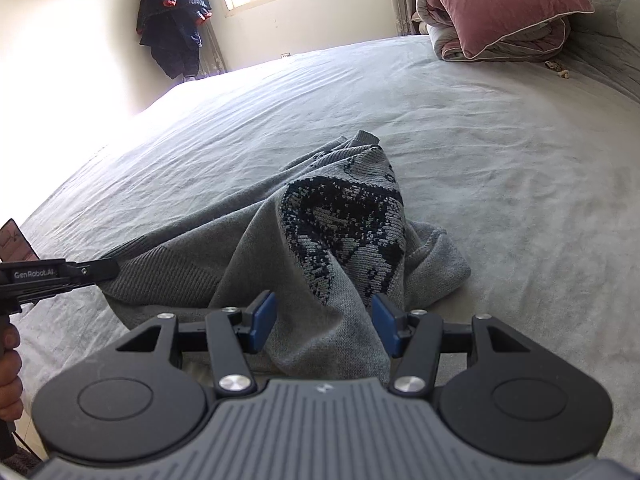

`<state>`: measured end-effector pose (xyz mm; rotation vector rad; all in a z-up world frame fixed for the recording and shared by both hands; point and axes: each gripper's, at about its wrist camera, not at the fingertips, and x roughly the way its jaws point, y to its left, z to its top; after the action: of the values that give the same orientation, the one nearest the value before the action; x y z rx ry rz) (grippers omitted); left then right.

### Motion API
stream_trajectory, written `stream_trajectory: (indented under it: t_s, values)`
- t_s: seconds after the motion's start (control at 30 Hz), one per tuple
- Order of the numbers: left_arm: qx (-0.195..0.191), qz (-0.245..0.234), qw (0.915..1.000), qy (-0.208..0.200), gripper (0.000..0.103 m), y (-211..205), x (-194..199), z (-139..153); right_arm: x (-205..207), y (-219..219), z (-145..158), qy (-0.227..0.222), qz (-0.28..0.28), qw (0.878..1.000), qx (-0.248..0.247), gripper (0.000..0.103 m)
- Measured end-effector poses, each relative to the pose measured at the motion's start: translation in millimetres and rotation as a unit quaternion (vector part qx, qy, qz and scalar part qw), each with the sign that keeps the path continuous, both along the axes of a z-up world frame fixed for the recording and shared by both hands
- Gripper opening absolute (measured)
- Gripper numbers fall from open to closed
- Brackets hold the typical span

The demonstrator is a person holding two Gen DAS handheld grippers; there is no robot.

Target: Fold clothes

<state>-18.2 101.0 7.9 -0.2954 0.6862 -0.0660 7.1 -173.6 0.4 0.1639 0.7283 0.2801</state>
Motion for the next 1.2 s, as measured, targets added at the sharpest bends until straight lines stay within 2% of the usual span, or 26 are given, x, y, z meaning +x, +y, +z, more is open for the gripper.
stream_trajectory:
  t_s: [0.23, 0.47, 0.6, 0.77, 0.97, 1.03, 1.07, 1.1, 1.2]
  values:
    - [-0.005, -0.045, 0.999, 0.0, 0.009, 21.3, -39.3, 9.3, 11.5, 14.7, -6.0, 0.004, 0.0, 1.0, -0.012, 0.057]
    - [0.007, -0.127, 0.9917, 0.016, 0.009, 29.4, -68.8, -1.0, 26.5, 15.7, -6.4, 0.003, -0.016, 1.0, -0.02, 0.057]
    - [0.028, -0.168, 0.9845, 0.041, 0.009, 25.6, -72.4, -16.7, 34.6, 13.1, -7.9, 0.006, -0.027, 0.999, -0.019, 0.06]
    - [0.055, -0.197, 0.9761, 0.075, 0.009, 21.5, -71.1, -32.1, 45.6, 13.5, -10.6, 0.003, -0.035, 0.999, -0.023, 0.06]
    - [0.045, -0.196, 0.9751, 0.092, 0.014, 31.3, -62.4, -35.8, 61.4, 18.3, -19.6, 0.012, -0.027, 1.0, 0.003, 0.06]
    - [0.033, -0.183, 0.9783, 0.092, 0.025, 38.6, -57.8, -33.5, 63.3, 23.1, -22.9, 0.014, -0.013, 1.0, 0.019, 0.042]
    - [0.023, -0.175, 0.98, 0.091, 0.029, 42.2, -55.7, -31.8, 64.3, 25.5, -24.5, 0.016, -0.006, 0.999, 0.027, 0.025]
    - [0.015, -0.167, 0.9818, 0.089, 0.034, 45.3, -53.2, -29.8, 64.3, 29.9, -24.8, 0.015, 0.0, 0.999, 0.032, 0.018]
    - [0.004, -0.14, 0.9871, 0.078, 0.041, 51.1, -43.5, -22.3, 59.7, 42.7, -20.9, 0.0, 0.012, 0.999, 0.036, 0.016]
